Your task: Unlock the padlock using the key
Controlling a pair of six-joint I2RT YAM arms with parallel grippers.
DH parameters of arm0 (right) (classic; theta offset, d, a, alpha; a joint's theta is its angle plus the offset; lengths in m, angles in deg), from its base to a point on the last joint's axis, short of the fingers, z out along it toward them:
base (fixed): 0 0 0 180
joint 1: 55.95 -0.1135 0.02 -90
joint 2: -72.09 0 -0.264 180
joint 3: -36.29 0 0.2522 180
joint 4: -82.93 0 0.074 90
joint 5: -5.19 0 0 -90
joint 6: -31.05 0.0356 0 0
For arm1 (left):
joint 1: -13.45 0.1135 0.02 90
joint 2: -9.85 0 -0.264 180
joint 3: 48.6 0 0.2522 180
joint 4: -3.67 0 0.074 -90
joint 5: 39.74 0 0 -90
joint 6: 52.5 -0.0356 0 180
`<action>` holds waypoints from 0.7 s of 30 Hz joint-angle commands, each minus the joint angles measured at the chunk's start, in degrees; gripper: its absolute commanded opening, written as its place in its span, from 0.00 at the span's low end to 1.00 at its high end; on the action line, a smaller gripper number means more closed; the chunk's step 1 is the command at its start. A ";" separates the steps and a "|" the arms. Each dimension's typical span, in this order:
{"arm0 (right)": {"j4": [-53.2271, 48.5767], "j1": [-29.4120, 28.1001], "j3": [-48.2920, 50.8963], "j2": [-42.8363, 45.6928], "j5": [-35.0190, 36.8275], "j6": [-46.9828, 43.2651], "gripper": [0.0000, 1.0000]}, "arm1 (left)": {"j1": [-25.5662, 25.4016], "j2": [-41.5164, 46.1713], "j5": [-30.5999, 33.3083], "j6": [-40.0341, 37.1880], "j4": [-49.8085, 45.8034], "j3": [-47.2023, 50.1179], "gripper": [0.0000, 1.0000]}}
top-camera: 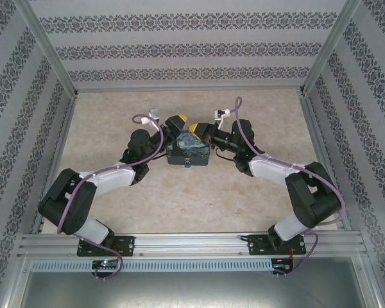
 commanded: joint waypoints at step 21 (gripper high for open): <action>-28.60 1.45 3.33 17.54 2.28 -11.86 0.00 | -0.37 24.23 -7.57 -27.80 -57.44 0.79 1.00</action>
